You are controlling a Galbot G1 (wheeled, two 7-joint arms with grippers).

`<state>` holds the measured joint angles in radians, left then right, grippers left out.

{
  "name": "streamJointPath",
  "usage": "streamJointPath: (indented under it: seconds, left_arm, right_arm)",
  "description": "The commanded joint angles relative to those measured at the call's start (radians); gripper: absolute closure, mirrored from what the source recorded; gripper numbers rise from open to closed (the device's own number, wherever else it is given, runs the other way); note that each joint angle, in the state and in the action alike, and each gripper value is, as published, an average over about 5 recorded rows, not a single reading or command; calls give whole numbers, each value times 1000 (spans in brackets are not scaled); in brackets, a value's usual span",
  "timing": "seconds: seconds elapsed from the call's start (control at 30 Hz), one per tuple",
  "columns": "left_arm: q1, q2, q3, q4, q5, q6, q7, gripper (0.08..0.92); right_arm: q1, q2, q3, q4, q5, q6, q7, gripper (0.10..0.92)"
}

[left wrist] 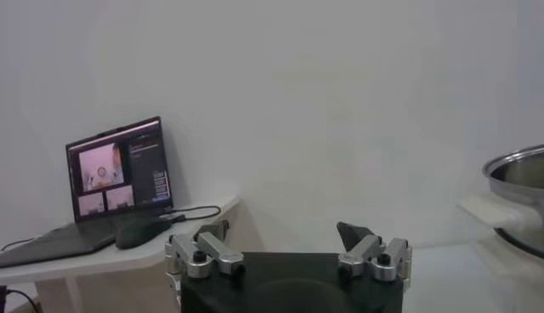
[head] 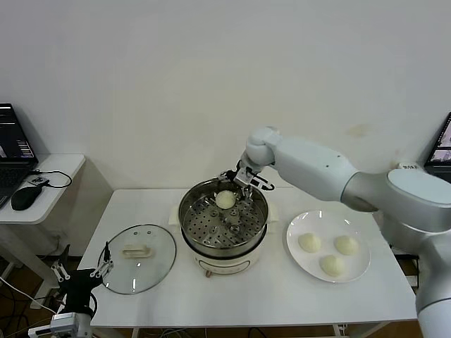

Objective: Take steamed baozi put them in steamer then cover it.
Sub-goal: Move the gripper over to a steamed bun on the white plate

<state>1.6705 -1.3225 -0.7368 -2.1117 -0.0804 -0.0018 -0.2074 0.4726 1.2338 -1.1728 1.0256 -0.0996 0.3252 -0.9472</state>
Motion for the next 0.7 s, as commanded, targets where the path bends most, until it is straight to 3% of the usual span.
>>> streamJointPath:
  seconds: [0.03,0.17,0.33,0.53,0.7]
  left_arm:
    - [-1,4,-2,-9,-13,4,2,177]
    - [-4,18,-12,-20,-36,18,4,177]
    - [-3,38,-19,-31,-47,26,7,177]
    - [-4,62,-14,-33,-53,32,10,177]
    - [-6,74,-6,-31,-59,32,11,177]
  right_arm:
    - [206,-195,-69,299,262,-425,-120,203]
    - [257,-329,-61,410,346,-586,-126,202]
    - [269,-525,-50,539,382,-670,-123,203]
    - [180,-749,-41,638,315,-678,-132,203]
    - [41,-815,-1,657,230,-662,-134,203]
